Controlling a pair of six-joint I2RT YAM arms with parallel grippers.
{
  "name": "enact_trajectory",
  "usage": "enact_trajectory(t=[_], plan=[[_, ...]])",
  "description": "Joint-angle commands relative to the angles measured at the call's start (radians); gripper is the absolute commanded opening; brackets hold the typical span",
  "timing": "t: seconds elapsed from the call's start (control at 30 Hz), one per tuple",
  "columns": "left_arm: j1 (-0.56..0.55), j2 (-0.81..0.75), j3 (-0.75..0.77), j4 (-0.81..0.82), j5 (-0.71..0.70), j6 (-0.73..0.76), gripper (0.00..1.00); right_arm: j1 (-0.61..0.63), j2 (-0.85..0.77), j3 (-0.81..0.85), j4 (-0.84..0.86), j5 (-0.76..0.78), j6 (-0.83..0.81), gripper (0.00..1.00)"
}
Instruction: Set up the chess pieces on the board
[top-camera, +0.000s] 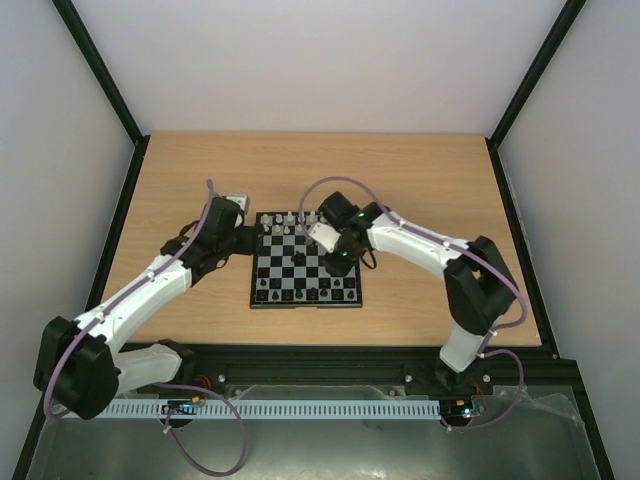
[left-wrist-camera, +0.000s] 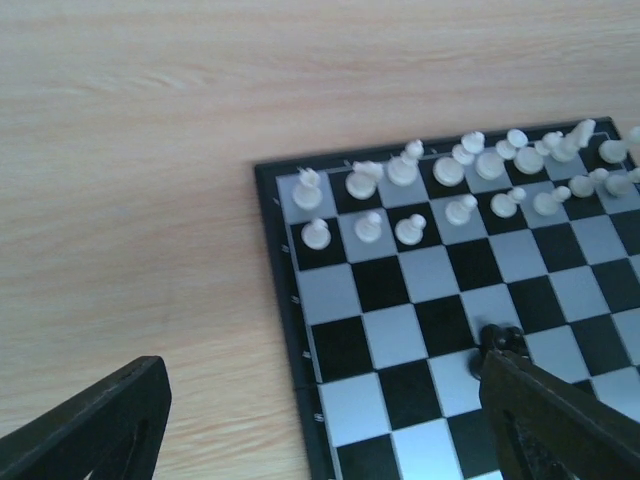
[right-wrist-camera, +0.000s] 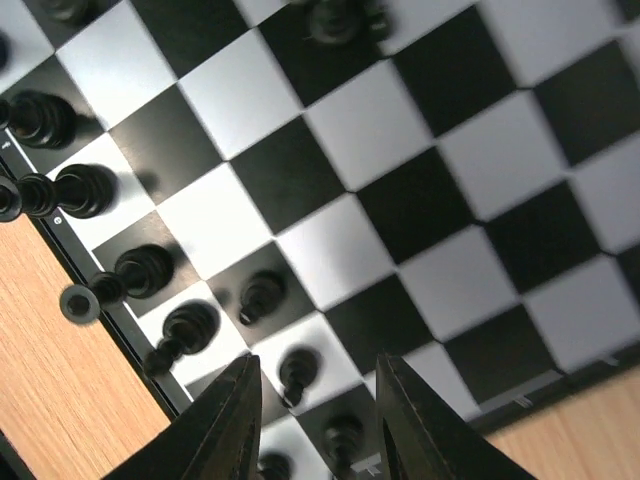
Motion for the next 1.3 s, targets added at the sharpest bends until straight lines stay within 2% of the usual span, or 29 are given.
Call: enact_trajectory(t=[0.0,0.1,0.23,0.4,0.57,0.8,1.07,1.27], plan=[[-0.018,0.069,0.022,-0.003,0.140,0.025,0.84,-0.094,-0.109,-0.045,-0.013,-0.063,0.001,0.34],[-0.068,0.153,0.083,-0.073,0.131,0.008,0.74,-0.160,-0.185,-0.132,0.061,-0.119,0.016,0.35],[-0.112,0.268,0.153,-0.128,0.174,-0.032,0.56,-0.222,-0.266,-0.247,0.195,-0.139,0.064,0.37],[-0.145,0.358,0.204,-0.119,0.183,-0.057,0.48,-0.226,-0.320,-0.337,0.267,-0.063,0.046,0.40],[-0.155,0.461,0.270,-0.152,0.202,-0.066,0.38,-0.225,-0.325,-0.348,0.277,-0.062,0.030,0.41],[-0.166,0.557,0.337,-0.203,0.196,-0.053,0.32,-0.225,-0.328,-0.361,0.287,-0.027,0.014,0.40],[-0.166,0.636,0.395,-0.235,0.197,-0.028,0.29,-0.225,-0.331,-0.366,0.292,-0.009,0.007,0.40],[-0.167,0.651,0.391,-0.235,0.199,-0.021,0.26,-0.226,-0.328,-0.366,0.291,-0.007,0.005,0.40]])
